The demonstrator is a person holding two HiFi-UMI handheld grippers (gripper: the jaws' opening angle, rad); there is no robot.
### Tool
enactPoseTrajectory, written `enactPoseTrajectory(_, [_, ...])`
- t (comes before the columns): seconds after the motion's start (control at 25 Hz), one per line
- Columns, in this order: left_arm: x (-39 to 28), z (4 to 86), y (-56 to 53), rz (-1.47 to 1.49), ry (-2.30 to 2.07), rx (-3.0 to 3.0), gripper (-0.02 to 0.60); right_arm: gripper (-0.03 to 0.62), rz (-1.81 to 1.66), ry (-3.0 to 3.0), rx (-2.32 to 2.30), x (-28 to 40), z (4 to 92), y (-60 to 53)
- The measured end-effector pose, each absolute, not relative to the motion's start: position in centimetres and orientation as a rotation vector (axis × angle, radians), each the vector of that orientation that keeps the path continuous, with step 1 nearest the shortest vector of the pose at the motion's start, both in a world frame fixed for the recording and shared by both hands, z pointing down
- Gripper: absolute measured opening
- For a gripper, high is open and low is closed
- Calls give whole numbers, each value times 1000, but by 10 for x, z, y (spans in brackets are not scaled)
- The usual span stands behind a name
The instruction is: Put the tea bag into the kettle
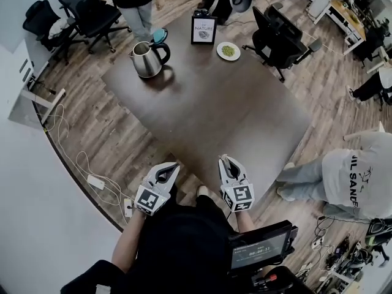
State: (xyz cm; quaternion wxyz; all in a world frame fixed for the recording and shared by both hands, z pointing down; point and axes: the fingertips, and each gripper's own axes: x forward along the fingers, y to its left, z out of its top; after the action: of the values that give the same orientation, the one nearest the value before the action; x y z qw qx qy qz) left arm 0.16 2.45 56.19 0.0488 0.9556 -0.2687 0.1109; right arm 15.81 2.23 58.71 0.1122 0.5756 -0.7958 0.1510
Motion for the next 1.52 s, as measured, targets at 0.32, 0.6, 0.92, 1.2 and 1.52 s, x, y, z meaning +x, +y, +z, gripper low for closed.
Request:
enactPoseTrajectory(0.32, [-52, 560, -19, 286, -821, 2915, 3, 52, 427, -2375, 1610, 83, 574, -17])
enactPoseTrajectory(0.6, [-116, 566, -46, 281, -838, 2924, 3, 52, 408, -2406, 1550, 4, 568, -62])
enactPoseTrajectory(0.92, [-165, 579, -68, 334, -693, 3008, 3, 52, 381, -2426, 1545, -79, 548, -92])
enactPoseTrajectory(1.2, [-160, 570, -83, 370, -617, 3095, 3, 52, 382, -2416, 1573, -85, 545, -84])
enactPoseTrajectory(1.52, [-122, 563, -80, 382, -553, 3047, 3, 52, 307, -2412, 1640, -47, 534, -89])
